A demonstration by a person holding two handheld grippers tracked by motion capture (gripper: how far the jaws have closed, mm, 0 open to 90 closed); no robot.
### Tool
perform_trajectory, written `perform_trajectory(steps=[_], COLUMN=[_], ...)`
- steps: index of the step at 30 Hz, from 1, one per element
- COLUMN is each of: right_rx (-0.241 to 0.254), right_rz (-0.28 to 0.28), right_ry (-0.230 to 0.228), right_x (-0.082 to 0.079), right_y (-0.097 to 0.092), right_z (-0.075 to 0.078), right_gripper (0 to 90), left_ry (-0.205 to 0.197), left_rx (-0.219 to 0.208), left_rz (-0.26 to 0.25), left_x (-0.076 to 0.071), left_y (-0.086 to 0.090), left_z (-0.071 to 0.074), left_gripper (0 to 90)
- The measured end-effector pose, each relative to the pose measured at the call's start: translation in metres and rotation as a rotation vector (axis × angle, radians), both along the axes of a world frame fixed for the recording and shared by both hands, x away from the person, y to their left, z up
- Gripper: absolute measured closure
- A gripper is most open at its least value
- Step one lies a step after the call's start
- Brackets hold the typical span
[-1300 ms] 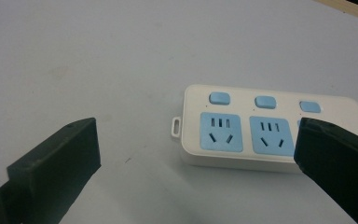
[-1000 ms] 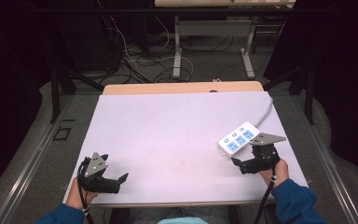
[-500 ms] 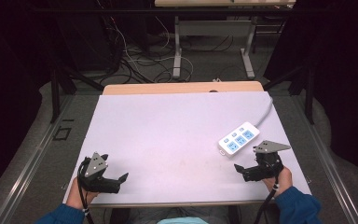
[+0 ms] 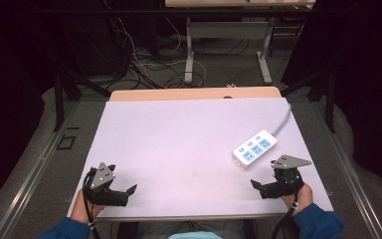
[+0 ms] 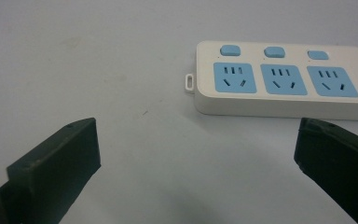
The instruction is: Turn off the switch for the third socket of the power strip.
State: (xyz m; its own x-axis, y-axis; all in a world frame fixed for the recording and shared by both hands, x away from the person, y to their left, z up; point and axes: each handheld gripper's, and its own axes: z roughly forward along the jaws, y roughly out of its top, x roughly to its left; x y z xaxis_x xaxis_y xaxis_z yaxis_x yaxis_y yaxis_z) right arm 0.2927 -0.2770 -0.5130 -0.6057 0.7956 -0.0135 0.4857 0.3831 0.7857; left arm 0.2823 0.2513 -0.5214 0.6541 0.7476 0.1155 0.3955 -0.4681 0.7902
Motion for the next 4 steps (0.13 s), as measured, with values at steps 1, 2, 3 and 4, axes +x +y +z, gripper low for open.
perform_trajectory(steps=[1,2,3,4], right_rx=[-0.001,-0.004,-0.003,0.002], right_rz=[0.001,0.001,0.004,-0.002], right_ry=[0.002,0.001,-0.003,0.001], right_x=[0.0002,0.0003,0.0004,-0.0003], right_y=[0.0003,0.0004,0.0000,0.0002], right_z=[-0.0001,0.0000,0.0001,0.0004], right_gripper=[0.0,0.0,0.0,0.0], left_ry=[0.000,0.000,0.004,0.007], left_rx=[0.002,0.002,0.005,0.004], left_rz=[0.000,-0.001,-0.001,0.000], left_x=[0.0002,0.0005,0.0008,0.0010], left_y=[0.0000,0.0002,0.0006,0.0007], left_z=[0.0000,0.0001,0.0002,0.0002], left_gripper=[0.1,0.1,0.1,0.1])
